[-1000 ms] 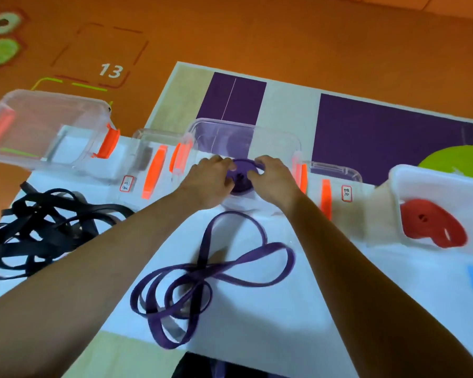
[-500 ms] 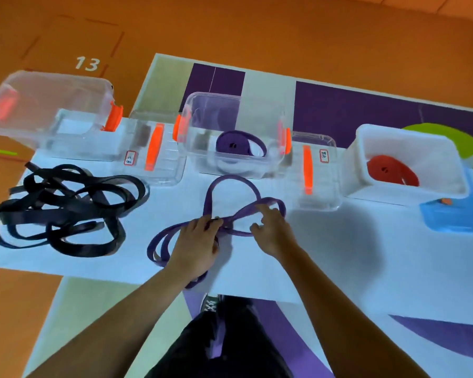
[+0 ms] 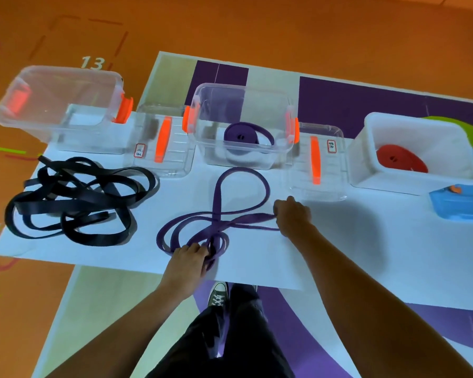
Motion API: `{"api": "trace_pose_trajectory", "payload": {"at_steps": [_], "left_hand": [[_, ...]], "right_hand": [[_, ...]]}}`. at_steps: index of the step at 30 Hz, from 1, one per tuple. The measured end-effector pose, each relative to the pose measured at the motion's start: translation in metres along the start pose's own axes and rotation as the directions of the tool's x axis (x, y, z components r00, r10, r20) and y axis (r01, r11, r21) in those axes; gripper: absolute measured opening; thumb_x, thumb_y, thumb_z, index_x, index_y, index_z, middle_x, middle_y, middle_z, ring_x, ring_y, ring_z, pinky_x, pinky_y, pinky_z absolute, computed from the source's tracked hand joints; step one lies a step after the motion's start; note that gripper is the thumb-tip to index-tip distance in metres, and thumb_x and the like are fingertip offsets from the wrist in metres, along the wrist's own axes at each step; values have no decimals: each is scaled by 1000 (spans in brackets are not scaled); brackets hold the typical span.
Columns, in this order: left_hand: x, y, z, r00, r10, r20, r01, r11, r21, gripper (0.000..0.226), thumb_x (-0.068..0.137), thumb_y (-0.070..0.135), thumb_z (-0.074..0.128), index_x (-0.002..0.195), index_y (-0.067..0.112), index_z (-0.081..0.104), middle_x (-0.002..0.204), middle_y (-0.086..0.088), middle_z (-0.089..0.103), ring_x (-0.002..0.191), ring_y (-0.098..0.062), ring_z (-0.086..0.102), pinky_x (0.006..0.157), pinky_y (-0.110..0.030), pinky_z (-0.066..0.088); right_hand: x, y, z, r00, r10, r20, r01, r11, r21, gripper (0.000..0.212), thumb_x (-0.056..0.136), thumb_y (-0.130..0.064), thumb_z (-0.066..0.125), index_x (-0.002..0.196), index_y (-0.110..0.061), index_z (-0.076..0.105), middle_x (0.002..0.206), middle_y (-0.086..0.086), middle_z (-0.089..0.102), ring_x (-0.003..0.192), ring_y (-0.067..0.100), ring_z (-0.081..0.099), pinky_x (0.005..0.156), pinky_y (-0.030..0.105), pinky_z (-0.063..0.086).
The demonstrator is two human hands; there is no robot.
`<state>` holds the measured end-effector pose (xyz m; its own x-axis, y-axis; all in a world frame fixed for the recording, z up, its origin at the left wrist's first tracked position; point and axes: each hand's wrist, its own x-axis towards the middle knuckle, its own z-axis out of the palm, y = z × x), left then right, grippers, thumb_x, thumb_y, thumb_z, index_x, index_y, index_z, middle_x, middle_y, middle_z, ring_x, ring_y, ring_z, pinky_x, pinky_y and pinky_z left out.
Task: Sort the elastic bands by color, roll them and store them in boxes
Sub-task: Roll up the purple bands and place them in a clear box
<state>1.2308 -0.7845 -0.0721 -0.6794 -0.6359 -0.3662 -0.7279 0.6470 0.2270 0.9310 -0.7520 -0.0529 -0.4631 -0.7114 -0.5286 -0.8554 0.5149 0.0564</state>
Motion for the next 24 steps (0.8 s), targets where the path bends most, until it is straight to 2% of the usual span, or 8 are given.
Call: {"api": "trace_pose_trajectory", "payload": {"at_steps": [3, 6, 9, 12, 16, 21, 23, 24], "left_hand": [[-3, -5, -6, 1000, -16, -10, 16, 1000, -6, 12, 94, 23, 63, 104, 18, 65, 100, 1, 65, 91, -26, 64, 83, -37, 41], [-8, -4, -18, 999, -23, -29, 22, 999, -32, 15, 97, 26, 59, 106, 17, 65, 103, 1, 64, 98, -24, 63, 88, -37, 39], [-10, -3, -35, 996, -38, -82, 25, 987, -157, 12, 89, 21, 64, 98, 14, 66, 98, -1, 65, 92, -26, 65, 84, -38, 46], [-13, 4, -56, 990, -33, -137, -14, 944, -331, 15, 81, 38, 67, 76, 24, 63, 88, 5, 60, 82, -19, 63, 77, -35, 49], [-12, 12, -83, 985, -122, -124, 32, 828, -560, 40, 92, 42, 68, 59, 22, 60, 102, 13, 54, 89, -4, 62, 84, -24, 42], [-3, 15, -137, 926, -267, -266, -5, 696, -718, 21, 93, 33, 68, 78, 18, 68, 104, 13, 57, 98, -12, 65, 89, -34, 54], [-3, 24, -169, 913, -192, -359, -134, 691, -710, 4, 94, 25, 68, 91, 26, 66, 109, 14, 59, 102, -10, 61, 93, -34, 52], [-7, 32, -187, 919, -115, -378, -200, 689, -697, 11, 95, 25, 67, 104, 30, 64, 116, 17, 59, 107, -5, 59, 94, -30, 51]], "right_hand": [[-15, 12, 9, 995, 17, -100, -25, 996, -80, 23, 90, -26, 71, 112, -27, 69, 123, 6, 53, 116, 29, 52, 102, 40, 39], [-37, 28, 3, 955, 89, -283, -23, 973, 228, 16, 93, -23, 61, 109, -25, 64, 111, 3, 61, 108, 29, 59, 100, 42, 40], [-66, 40, -28, 955, 164, -248, 21, 794, 608, 23, 94, -22, 64, 112, -26, 50, 97, -4, 67, 95, 26, 67, 94, 44, 53], [-100, 45, -74, 970, 156, -189, 85, 510, 856, 34, 91, -16, 73, 117, -25, 53, 93, 3, 65, 88, 28, 67, 73, 30, 58], [-143, 44, -142, 943, 52, -330, 291, 357, 888, 37, 82, -10, 83, 111, -26, 67, 87, 7, 63, 77, 19, 63, 71, 22, 52], [-181, 28, -219, 878, -196, -438, 477, 270, 836, 55, 82, 8, 76, 123, -27, 63, 98, 17, 69, 87, 18, 62, 81, 22, 49], [-189, 21, -241, 866, -300, -400, 479, 270, 835, 61, 83, 12, 72, 127, -29, 60, 99, 13, 69, 87, 16, 58, 79, 24, 47], [-193, 16, -250, 858, -349, -377, 479, 278, 833, 62, 84, 13, 71, 128, -29, 60, 102, 12, 71, 88, 16, 59, 79, 26, 48]]}}
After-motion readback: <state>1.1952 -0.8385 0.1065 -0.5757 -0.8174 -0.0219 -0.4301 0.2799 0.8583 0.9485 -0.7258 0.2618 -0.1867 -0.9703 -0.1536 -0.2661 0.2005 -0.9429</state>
